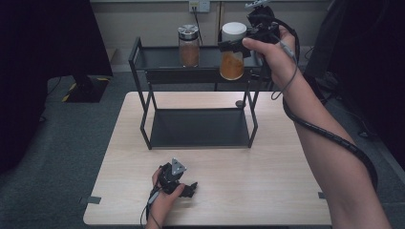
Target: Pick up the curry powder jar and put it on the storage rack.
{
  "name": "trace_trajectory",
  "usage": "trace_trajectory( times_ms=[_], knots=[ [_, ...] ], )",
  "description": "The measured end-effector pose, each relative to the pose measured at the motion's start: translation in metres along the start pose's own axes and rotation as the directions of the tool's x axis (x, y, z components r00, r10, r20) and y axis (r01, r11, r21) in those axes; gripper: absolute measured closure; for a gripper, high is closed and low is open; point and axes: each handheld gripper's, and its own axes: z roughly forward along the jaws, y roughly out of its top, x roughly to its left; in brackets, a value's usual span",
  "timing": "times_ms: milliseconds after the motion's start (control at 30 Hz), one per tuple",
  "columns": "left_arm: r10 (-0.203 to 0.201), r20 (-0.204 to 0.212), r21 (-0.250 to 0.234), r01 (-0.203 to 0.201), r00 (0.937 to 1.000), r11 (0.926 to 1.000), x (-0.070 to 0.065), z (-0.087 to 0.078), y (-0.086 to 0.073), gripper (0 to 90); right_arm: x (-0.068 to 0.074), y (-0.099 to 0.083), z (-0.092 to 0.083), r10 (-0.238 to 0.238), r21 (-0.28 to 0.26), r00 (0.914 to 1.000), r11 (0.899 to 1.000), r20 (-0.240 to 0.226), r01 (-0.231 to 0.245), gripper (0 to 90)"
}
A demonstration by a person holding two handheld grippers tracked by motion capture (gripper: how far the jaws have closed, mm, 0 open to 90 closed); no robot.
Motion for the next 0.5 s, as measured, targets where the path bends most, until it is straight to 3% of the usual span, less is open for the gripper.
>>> trace_trajectory(
  times_ms=[267, 500],
  knots=[
    [0.002, -0.001, -0.001, -0.002, 1.0000, 1.0000, 0.000, 0.000, 0.000, 0.0, -0.008, 0.013, 0.009, 0.038, -0.022, 0.9989, 0.999, 0.027, -0.037, 34.3],
    [0.002, -0.002, -0.001, -0.002, 1.0000, 1.0000, 0.000, 0.000, 0.000, 0.1, -0.013, 0.024, 0.015, 0.046, -0.033, 0.9956, 0.998, 0.082, -0.044, 34.3]
  ],
)
